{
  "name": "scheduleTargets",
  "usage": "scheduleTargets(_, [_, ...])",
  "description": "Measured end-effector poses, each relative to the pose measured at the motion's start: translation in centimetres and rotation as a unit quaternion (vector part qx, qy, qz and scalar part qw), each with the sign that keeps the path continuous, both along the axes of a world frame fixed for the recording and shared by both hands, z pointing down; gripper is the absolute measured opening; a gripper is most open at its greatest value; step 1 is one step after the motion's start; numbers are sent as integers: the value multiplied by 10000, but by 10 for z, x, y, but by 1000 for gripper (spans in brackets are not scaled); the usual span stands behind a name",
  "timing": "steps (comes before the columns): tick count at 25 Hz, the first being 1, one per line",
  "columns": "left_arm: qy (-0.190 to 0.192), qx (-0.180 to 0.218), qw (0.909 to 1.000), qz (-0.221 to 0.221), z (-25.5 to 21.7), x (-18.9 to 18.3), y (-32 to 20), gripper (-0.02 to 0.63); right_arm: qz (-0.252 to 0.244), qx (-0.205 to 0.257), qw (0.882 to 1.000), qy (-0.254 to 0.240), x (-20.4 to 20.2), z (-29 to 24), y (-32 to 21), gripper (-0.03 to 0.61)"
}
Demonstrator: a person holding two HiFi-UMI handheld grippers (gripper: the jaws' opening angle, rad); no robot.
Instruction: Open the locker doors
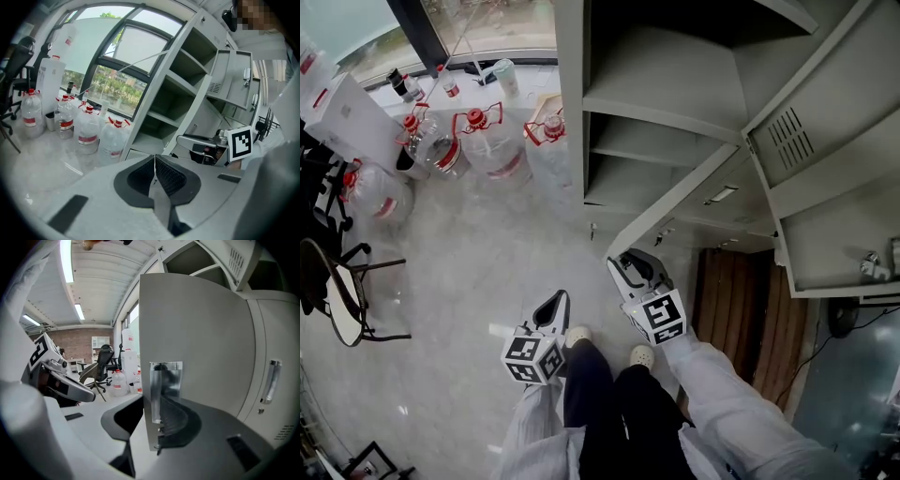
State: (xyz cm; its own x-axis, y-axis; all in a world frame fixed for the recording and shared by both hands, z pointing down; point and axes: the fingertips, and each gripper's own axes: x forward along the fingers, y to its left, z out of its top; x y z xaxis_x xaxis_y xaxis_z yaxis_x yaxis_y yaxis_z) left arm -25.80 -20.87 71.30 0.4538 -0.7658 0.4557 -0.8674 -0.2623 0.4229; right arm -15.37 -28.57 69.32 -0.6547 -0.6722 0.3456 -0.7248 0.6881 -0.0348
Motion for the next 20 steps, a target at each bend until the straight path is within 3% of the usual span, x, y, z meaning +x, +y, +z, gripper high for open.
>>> scheduleTargets(20, [81, 62, 9996, 274, -9, 109, 25, 14, -960, -89, 9953, 132, 79, -1, 62, 114])
